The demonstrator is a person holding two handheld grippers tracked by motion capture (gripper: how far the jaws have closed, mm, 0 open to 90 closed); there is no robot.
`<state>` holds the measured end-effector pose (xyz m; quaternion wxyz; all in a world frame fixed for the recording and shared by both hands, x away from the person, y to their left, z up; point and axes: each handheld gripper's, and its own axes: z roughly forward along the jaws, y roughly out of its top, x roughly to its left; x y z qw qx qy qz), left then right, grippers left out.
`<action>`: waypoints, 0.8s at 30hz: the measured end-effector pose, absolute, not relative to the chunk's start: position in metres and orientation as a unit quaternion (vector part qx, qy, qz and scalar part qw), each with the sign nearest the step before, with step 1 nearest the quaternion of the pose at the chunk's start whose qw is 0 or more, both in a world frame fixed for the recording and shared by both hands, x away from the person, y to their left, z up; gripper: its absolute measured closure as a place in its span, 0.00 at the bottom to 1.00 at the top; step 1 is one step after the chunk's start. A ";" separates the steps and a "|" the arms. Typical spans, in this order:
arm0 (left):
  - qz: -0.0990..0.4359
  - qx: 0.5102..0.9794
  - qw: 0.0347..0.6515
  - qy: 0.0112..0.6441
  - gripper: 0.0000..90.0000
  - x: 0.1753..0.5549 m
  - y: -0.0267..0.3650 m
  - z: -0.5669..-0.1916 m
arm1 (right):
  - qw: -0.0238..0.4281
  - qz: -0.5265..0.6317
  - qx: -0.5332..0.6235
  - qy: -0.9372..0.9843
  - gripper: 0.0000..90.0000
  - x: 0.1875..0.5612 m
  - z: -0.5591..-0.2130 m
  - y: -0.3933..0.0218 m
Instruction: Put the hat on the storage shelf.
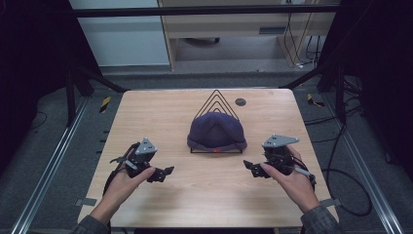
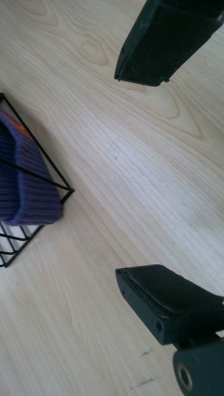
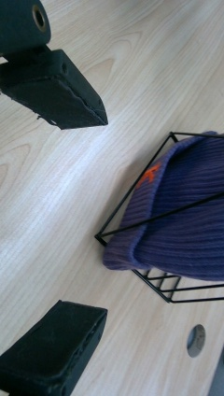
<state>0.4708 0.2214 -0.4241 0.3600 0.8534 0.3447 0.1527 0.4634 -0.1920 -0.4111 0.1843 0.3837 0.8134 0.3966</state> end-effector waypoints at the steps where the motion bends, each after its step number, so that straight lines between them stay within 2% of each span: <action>1: 0.152 0.855 0.355 0.346 0.06 0.470 0.222 -0.427 | 0.184 0.396 0.384 0.814 0.08 0.463 -0.413 -0.192; 10: 0.138 0.868 0.330 0.345 0.05 0.468 0.223 -0.448 | 0.167 0.385 0.387 0.821 0.09 0.462 -0.430 -0.187; 24: 0.125 0.878 0.303 0.349 0.05 0.469 0.226 -0.474 | 0.119 0.354 0.368 0.852 0.09 0.459 -0.464 -0.160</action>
